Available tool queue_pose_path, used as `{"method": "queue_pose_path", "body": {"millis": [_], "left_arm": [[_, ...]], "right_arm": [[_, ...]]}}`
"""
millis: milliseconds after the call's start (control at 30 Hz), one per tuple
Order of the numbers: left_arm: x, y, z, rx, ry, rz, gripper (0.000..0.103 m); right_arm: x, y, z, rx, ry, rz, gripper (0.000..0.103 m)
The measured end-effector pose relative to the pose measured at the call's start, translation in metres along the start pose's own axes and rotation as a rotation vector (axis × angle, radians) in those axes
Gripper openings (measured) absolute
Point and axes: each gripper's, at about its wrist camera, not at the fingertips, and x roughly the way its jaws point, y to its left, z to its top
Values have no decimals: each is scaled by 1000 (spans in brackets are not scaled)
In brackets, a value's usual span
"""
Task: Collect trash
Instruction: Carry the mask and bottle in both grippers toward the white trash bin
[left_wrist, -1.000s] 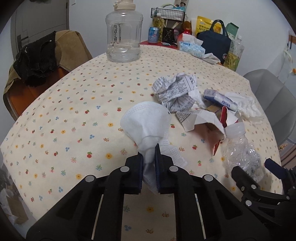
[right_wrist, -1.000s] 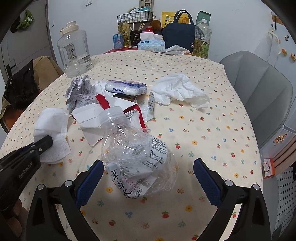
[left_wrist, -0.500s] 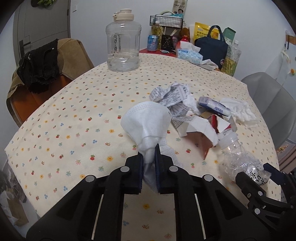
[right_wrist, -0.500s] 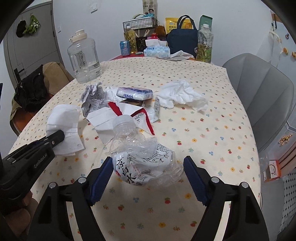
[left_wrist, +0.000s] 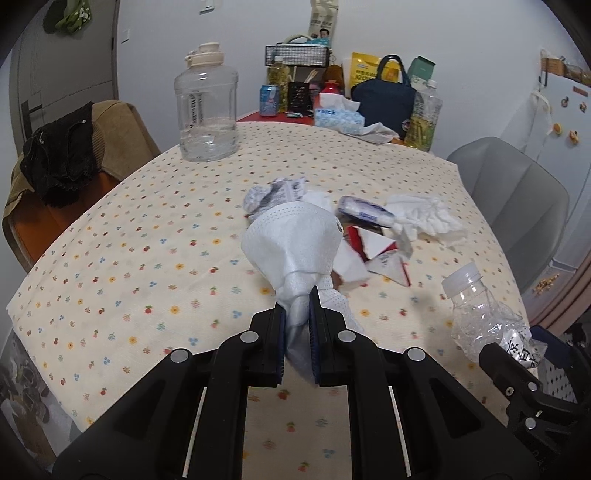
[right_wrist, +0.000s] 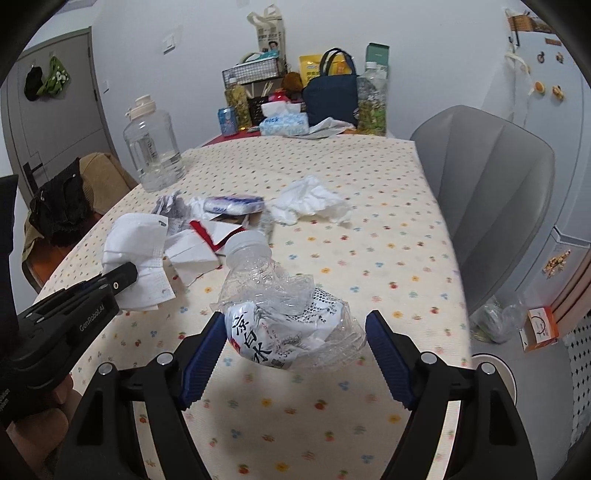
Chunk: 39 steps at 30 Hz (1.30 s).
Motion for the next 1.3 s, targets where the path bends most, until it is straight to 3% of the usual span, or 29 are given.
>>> {"method": "queue_pose_path", "body": {"millis": [533, 1300], "left_arm": [[-7, -105, 8, 158, -11, -152, 11], [-7, -286, -11, 407, 27, -331, 11]], "right_arm": [[-47, -88, 1, 134, -89, -135, 76], [-80, -239, -38, 384, -117, -322, 76]]}}
